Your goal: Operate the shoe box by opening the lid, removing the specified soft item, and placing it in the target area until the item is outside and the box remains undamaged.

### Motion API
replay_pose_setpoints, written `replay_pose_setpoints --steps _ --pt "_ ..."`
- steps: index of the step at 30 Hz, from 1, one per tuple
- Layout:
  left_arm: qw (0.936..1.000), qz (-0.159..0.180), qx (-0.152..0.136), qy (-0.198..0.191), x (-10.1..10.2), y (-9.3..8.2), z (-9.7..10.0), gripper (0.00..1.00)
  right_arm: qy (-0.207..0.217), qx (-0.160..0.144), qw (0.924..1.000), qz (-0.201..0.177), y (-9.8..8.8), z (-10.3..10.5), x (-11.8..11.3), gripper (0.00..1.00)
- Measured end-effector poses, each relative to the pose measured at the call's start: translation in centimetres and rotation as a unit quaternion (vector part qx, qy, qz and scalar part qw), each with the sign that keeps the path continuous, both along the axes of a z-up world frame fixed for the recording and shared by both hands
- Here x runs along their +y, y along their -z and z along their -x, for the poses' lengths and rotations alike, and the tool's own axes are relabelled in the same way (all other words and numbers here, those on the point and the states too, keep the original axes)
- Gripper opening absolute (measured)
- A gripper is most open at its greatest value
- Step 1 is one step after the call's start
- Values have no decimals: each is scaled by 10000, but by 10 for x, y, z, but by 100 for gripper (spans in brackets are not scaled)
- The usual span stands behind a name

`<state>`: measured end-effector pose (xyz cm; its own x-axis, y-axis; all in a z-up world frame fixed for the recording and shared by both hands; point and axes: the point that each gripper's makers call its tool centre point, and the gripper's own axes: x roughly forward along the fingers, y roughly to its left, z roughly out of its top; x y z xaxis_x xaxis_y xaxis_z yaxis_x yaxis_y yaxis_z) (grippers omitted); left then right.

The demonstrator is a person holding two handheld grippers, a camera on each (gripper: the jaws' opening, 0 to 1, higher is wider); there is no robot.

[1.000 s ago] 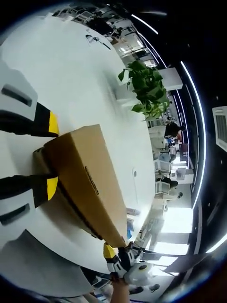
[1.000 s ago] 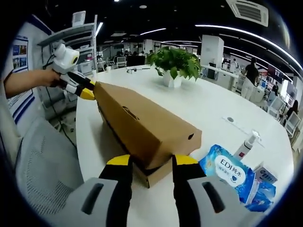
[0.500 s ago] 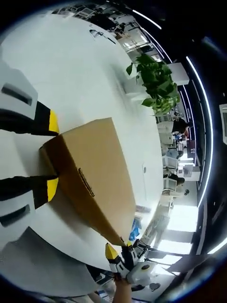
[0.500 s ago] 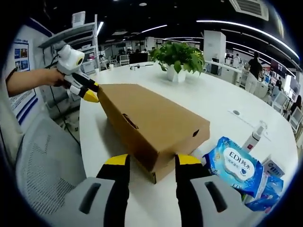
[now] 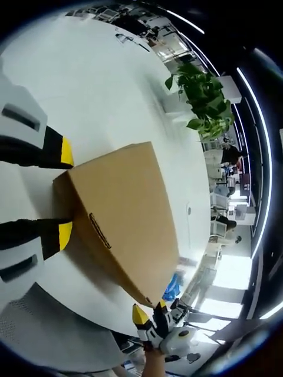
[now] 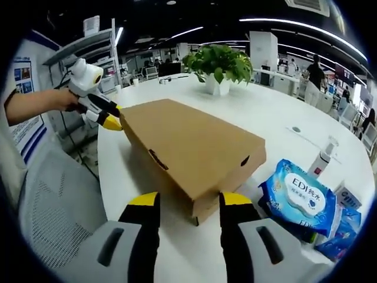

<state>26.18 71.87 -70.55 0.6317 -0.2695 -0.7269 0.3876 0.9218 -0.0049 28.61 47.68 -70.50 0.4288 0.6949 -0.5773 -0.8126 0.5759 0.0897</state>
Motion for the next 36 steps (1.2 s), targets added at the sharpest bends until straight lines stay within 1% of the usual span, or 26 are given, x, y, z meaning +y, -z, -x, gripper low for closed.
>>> replay_pose_setpoints --steps 4,8,20,26,36 --pt "10000 -46 33 25 0 4 0 33 86 47 10000 14 4 -1 0 36" --pt "9999 -81 79 30 0 8 -1 32 197 64 9998 22 7 -5 -2 32" --pt "9998 -115 174 -67 1 19 -6 32 199 -7 9996 205 17 -5 -1 31" --pt "9998 -110 153 -85 0 18 -10 32 253 -46 9995 177 17 -10 -1 31" --pt "9998 -115 161 -55 0 18 -27 32 295 -62 9994 158 17 -26 -3 31"
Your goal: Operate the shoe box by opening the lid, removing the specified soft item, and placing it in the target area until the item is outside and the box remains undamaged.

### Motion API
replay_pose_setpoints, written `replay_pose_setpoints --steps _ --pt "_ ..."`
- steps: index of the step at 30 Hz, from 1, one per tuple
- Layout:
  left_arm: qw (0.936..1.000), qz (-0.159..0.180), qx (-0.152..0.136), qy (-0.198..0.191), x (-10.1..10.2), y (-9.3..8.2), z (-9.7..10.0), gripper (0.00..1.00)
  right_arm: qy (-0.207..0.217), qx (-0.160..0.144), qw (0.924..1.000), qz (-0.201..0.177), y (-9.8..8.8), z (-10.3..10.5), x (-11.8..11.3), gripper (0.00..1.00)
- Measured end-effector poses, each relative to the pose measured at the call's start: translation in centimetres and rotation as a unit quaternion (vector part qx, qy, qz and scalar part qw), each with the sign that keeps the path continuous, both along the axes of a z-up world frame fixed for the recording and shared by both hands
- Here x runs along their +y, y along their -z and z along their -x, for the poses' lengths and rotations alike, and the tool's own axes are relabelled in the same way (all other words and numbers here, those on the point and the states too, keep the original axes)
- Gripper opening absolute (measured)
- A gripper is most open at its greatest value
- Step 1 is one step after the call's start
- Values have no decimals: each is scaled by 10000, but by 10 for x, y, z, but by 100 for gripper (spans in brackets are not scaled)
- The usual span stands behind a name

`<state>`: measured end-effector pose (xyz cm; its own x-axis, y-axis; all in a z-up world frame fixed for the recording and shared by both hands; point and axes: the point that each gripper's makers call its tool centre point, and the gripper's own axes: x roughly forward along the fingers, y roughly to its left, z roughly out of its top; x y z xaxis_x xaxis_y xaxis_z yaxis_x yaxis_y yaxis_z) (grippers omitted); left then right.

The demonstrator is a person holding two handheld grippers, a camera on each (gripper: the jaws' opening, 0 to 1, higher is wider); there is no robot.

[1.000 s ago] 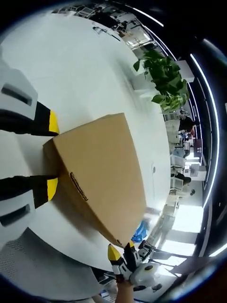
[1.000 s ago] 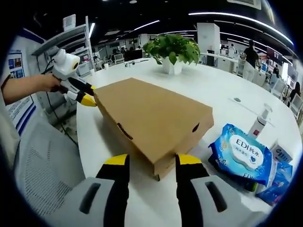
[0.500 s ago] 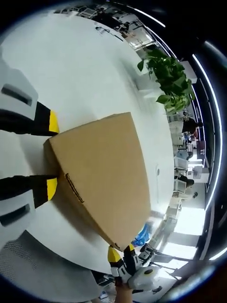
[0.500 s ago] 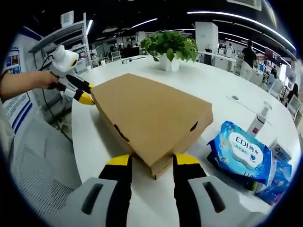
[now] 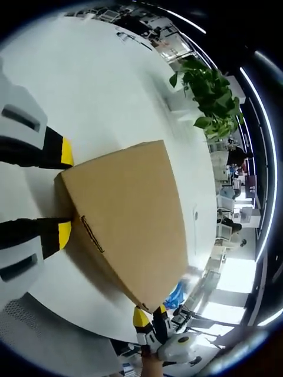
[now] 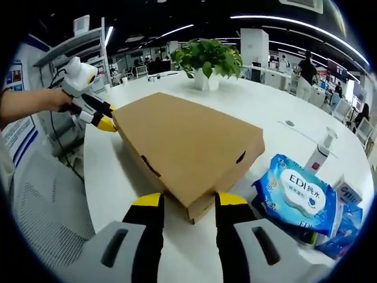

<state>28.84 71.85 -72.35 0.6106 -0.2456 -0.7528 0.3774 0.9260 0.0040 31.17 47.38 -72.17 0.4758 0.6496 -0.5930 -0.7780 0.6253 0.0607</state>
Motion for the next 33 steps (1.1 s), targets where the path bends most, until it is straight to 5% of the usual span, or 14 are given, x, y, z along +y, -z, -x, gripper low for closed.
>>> replay_pose_setpoints --steps 33 --pt "9999 42 -2 103 -12 1 -71 32 185 -19 9998 38 1 -66 -12 32"
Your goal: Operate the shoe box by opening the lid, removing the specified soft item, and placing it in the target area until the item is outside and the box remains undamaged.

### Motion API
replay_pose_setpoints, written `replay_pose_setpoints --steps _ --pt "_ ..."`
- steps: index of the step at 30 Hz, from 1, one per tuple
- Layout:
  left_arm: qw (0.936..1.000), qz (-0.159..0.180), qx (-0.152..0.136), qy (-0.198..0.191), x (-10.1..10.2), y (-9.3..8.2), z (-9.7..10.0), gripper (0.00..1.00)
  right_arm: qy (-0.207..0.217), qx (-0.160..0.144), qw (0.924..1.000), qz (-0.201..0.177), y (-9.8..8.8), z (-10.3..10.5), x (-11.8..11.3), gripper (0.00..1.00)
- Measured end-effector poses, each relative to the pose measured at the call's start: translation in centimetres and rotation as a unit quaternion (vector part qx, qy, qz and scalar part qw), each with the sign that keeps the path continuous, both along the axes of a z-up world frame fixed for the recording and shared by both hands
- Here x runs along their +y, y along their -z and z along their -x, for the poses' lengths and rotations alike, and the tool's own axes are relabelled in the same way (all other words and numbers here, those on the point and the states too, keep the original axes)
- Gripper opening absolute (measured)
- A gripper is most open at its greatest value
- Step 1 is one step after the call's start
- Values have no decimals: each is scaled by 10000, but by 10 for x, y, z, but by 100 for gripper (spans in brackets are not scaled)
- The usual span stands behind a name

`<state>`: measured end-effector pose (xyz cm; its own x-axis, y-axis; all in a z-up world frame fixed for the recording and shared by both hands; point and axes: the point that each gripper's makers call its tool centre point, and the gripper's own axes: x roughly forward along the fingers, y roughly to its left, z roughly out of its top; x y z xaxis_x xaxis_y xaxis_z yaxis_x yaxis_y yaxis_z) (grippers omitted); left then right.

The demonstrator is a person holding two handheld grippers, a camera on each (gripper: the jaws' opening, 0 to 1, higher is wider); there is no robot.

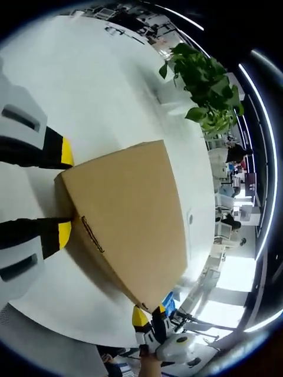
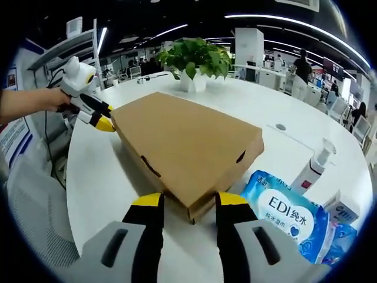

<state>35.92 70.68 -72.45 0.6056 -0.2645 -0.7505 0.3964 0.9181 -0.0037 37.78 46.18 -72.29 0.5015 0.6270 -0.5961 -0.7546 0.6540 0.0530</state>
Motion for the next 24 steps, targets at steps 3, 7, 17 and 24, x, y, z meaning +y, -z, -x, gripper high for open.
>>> replay_pose_setpoints --steps 3,7,17,24 --pt "10000 27 -3 5 -2 0 -6 32 4 -4 10000 9 0 -5 -1 32" --pt "10000 81 -20 -3 -4 0 -12 32 18 -1 10000 36 0 -12 -3 32" --pt "9999 121 -9 20 -6 0 -21 33 53 -13 10000 77 0 -20 -6 32" --pt "9999 103 -20 27 -6 0 -22 33 52 -38 9999 100 0 -20 -6 32"
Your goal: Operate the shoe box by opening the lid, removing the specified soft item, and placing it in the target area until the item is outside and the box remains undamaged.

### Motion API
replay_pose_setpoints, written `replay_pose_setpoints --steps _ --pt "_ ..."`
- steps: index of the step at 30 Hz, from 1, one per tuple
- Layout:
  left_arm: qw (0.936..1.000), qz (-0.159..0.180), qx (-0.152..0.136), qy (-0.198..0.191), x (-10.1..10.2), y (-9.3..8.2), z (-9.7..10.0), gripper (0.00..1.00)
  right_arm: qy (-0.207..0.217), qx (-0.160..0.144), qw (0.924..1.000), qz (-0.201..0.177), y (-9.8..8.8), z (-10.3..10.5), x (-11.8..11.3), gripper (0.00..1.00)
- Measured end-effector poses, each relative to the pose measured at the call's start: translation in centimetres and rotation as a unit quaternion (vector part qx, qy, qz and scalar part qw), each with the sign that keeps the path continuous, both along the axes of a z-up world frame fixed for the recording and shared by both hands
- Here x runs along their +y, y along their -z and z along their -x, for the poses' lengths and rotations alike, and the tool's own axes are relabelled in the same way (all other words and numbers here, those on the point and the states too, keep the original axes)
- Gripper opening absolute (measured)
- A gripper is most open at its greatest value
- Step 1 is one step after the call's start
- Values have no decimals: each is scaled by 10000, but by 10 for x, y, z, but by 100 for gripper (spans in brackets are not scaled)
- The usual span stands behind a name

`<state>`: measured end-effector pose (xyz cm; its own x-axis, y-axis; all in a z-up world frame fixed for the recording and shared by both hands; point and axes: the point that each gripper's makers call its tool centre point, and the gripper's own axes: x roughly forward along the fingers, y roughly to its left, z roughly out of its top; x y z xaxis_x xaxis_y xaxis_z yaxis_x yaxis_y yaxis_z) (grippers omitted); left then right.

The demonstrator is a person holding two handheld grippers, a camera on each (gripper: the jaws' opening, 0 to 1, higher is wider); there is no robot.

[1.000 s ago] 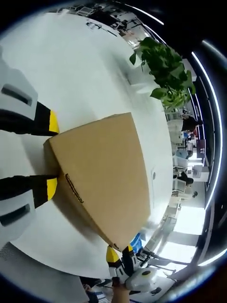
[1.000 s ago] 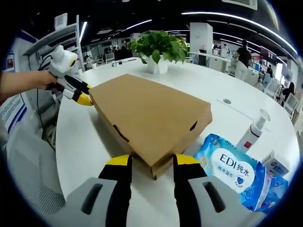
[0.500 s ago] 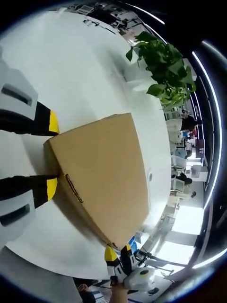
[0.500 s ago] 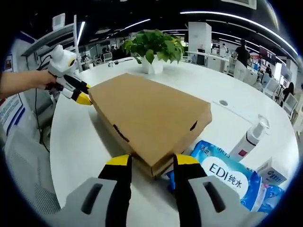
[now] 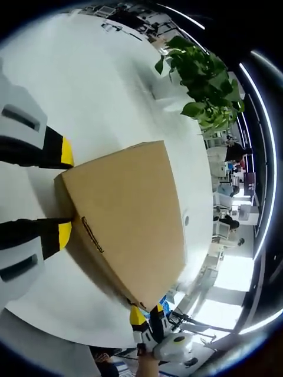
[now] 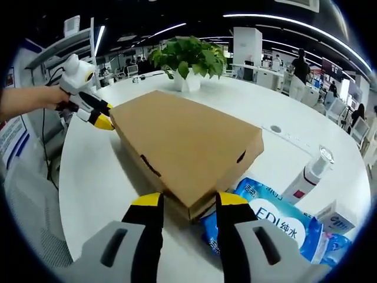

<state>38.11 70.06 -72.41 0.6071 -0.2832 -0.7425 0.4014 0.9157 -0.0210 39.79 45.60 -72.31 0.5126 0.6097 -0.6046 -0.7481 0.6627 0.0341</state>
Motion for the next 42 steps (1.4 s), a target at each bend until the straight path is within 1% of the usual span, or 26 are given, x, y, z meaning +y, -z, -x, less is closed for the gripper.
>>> replay_pose_setpoints --steps 12,14,16,18,22,24,29,31,35,38,41,42 --pt "10000 17 10 -60 -1 0 1 34 -140 -35 9998 144 0 1 -2 31" --pt "10000 17 -44 -88 -1 -3 1 34 -161 -86 9997 149 -2 1 -3 31" --pt "9999 7 -109 -74 -2 -6 3 37 -156 -154 9997 139 -6 3 -3 32" --pt "9999 -26 -157 -60 -2 -9 5 43 -151 -213 9996 125 -10 4 -5 33" --pt "9998 -74 -192 -87 -1 -15 14 45 -35 -271 9996 55 -17 6 -11 37" --pt "9995 -121 -301 -16 -3 -20 20 46 42 -315 9995 -13 -22 10 -15 38" --pt "9991 -119 -418 2 -9 -29 37 53 213 -390 9990 -88 -30 23 -31 41" --pt "9987 -53 -497 9 -14 -35 45 54 283 -471 9984 -98 -35 27 -39 42" --pt "9977 98 -671 27 -23 -45 54 58 425 -508 9976 -182 -43 34 -53 46" --pt "9962 209 -838 85 -33 -57 62 62 562 -641 9962 -168 -52 40 -70 49" --pt "9948 284 -968 159 -42 -67 69 65 780 -692 9942 -256 -60 46 -86 52" --pt "9937 335 -1056 188 -46 -72 72 67 878 -697 9933 -267 -62 49 -94 53"
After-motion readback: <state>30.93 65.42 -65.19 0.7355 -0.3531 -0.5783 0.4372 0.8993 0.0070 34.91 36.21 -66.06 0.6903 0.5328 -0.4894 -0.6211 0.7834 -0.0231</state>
